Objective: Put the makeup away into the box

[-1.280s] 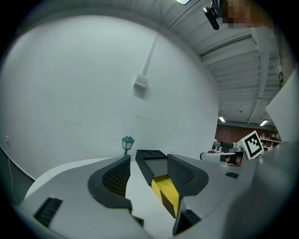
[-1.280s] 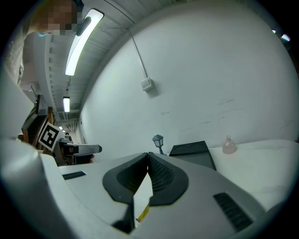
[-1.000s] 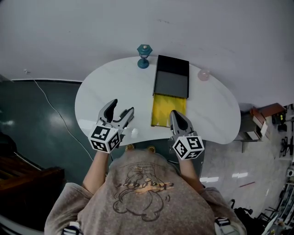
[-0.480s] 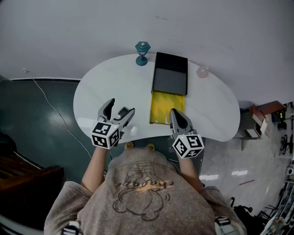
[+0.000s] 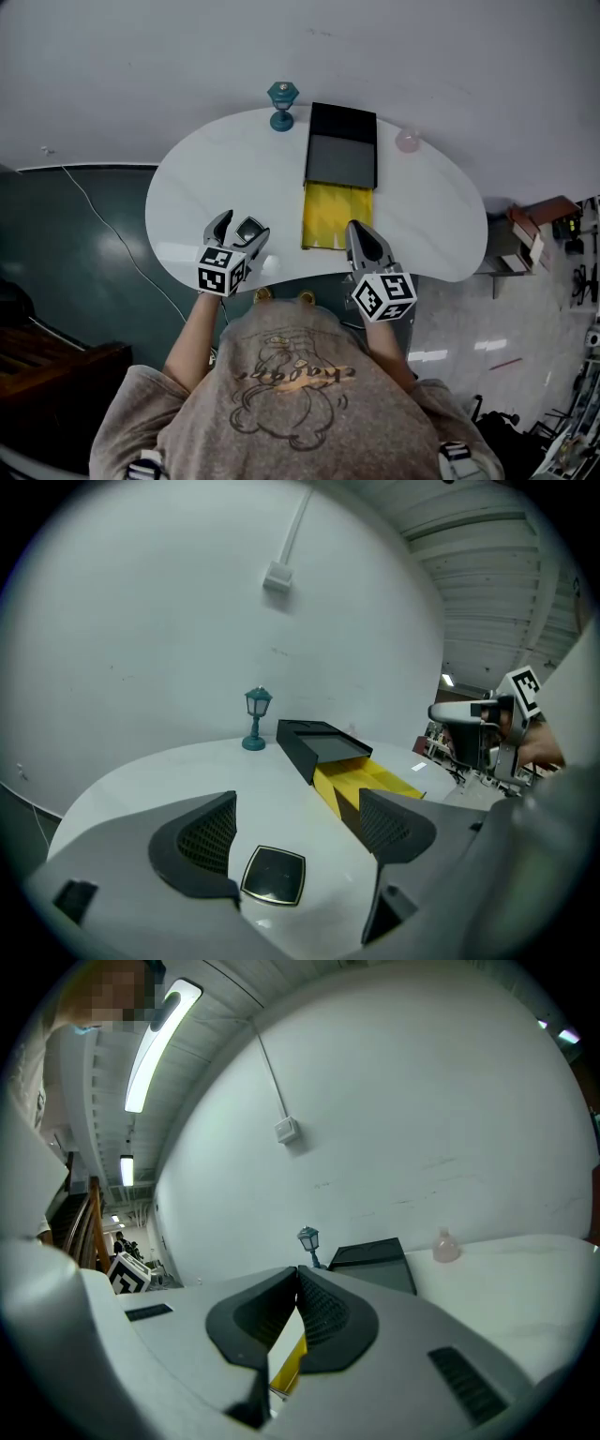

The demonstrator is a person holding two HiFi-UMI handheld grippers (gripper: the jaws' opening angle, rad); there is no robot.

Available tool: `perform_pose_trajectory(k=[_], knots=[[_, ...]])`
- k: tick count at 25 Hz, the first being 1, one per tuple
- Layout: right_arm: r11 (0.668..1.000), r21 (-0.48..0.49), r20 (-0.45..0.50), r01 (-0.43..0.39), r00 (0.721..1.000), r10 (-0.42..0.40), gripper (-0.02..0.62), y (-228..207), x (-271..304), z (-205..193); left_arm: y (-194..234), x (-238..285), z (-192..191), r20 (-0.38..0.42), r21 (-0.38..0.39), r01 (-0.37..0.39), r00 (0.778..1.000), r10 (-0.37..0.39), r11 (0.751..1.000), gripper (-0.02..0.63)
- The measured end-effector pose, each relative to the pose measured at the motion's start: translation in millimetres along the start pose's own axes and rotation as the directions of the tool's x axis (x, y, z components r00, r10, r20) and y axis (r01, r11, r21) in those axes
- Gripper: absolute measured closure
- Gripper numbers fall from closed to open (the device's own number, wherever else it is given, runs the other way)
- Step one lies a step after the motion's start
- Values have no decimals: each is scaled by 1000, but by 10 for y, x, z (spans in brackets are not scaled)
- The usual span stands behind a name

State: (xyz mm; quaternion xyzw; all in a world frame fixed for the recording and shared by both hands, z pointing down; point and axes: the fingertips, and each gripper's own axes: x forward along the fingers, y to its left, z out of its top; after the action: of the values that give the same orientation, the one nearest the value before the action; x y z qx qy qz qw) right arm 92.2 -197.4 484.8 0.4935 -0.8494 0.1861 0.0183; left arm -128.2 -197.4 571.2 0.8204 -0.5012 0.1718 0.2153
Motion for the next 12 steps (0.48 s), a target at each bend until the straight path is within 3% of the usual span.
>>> perform_pose_trajectory(k=[7, 12], knots=[[1000, 1, 1, 22, 1000, -22, 591, -69, -46, 0, 53, 216, -401, -113, 72, 10, 994, -2, 997, 202], [999, 2, 0, 37, 999, -37, 591, -103, -76, 0, 84, 308, -617, -160, 69, 15, 987, -4, 997, 202]])
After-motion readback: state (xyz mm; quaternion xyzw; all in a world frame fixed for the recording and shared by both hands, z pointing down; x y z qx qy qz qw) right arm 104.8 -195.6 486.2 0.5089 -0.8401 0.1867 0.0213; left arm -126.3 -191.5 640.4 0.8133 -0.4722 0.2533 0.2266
